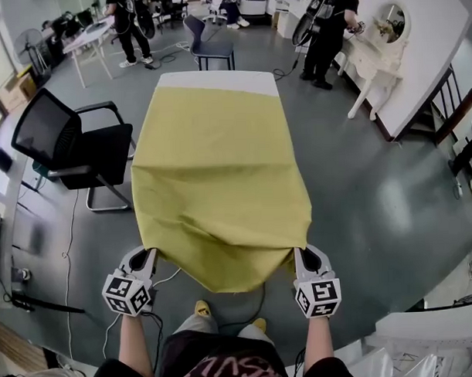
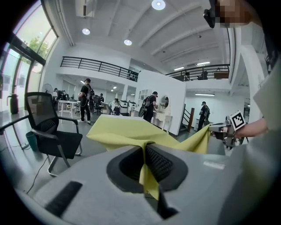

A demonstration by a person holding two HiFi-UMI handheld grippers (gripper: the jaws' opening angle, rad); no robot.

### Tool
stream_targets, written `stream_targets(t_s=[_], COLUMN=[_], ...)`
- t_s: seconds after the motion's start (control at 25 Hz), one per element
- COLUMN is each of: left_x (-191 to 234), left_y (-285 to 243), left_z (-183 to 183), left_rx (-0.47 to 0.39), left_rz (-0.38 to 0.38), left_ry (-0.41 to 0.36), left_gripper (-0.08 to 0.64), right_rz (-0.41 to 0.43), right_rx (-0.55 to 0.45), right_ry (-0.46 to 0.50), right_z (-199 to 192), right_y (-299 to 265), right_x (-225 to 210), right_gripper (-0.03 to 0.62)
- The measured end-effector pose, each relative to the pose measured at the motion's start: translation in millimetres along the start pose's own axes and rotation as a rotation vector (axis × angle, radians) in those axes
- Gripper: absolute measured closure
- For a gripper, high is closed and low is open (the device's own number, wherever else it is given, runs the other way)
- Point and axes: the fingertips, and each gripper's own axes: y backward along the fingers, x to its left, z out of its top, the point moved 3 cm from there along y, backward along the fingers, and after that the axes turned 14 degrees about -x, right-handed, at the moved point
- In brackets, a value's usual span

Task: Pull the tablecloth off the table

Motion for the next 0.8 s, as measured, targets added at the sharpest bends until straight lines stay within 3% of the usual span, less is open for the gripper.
stream_targets(t_s=[0.28, 0.6, 0.8], left_x=[-29, -53, -66], left_y=[27, 40, 44], left_z=[23, 68, 72], left_rx=[-0.059, -0.118, -0.123], left_rz=[0.023, -0.049, -0.064], left_ry=[-0.006, -0.056, -0.071], left_gripper=[0.557, 0.555, 0.555], right_rz=[0.036, 0.055, 0.055], right_rx=[-0.044, -0.113, -0.131], right_ry=[-0.004, 0.006, 0.002], right_z=[20, 60, 65], right_y=[19, 30, 36], right_x=[-11, 3, 3], right_gripper=[0.579, 0.578, 0.578])
